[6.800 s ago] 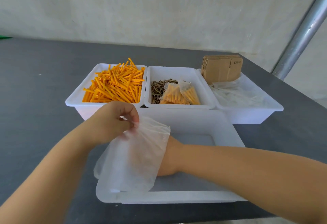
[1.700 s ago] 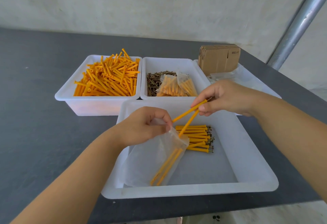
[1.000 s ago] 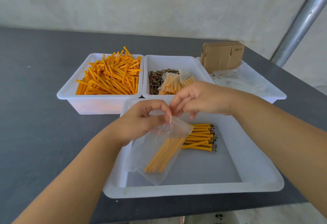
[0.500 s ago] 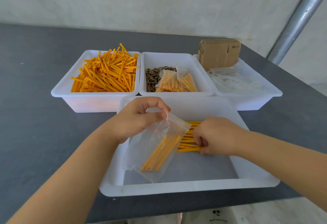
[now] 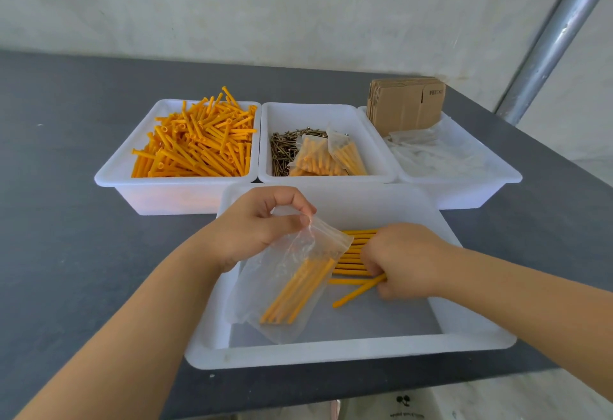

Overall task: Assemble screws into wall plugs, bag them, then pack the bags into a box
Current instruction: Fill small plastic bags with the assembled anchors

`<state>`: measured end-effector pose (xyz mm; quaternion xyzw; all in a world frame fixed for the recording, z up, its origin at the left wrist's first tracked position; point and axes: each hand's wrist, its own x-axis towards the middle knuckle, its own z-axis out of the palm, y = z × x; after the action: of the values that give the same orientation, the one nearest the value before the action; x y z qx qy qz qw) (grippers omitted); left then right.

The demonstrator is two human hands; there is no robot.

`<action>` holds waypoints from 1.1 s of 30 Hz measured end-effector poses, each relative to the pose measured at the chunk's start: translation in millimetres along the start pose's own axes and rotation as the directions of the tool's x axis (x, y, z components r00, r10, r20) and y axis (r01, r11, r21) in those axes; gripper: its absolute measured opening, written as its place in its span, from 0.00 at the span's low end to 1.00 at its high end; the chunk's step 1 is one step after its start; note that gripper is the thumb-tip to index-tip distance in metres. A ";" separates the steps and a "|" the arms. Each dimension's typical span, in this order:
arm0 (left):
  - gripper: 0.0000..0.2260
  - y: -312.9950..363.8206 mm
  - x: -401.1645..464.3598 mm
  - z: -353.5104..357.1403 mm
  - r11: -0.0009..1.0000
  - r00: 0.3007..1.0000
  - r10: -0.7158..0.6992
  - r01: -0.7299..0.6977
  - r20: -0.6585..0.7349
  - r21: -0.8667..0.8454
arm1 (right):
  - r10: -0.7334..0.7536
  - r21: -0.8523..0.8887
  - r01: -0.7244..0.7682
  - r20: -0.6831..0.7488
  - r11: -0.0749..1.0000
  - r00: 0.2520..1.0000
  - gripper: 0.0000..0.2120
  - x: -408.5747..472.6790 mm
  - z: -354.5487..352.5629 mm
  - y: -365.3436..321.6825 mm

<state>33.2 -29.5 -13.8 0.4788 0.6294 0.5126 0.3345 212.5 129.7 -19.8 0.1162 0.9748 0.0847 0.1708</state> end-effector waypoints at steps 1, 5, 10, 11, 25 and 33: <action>0.04 -0.3 -0.1 -0.2 1.000 1.000 -0.002 0.002 0.000 0.000 | 0.009 0.065 -0.009 -0.010 0.998 1.000 0.03 -1.4 -5.7 5.3; 0.03 -0.2 0.3 -0.3 1.000 1.000 -0.009 0.009 -0.001 0.009 | 0.022 0.509 -0.053 0.067 0.859 0.997 0.02 -5.2 -25.2 29.3; 0.02 1.0 -0.4 -0.2 1.000 1.000 -0.007 0.007 -0.009 0.007 | 0.081 0.777 -0.096 0.059 0.622 0.995 0.07 -4.7 -30.5 51.1; 0.03 0.9 -0.5 -0.3 1.000 1.000 -0.006 0.006 -0.007 0.012 | 0.131 0.800 -0.102 0.030 0.591 0.991 0.08 -4.9 -32.5 56.1; 0.02 -1.6 -0.5 -0.6 1.000 1.000 -0.007 0.007 0.023 -0.006 | 0.133 0.905 0.103 -0.172 0.412 0.976 0.06 20.8 -74.2 61.8; 0.02 -4.2 1.8 -1.6 0.999 0.999 -0.005 0.006 0.032 -0.047 | 0.064 0.897 0.094 -0.134 0.432 0.989 0.08 26.1 -68.0 54.4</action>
<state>30.1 -28.5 -17.3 0.4772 0.6131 0.5186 0.3571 175.4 179.9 46.3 0.1739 0.8805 -0.4408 0.0107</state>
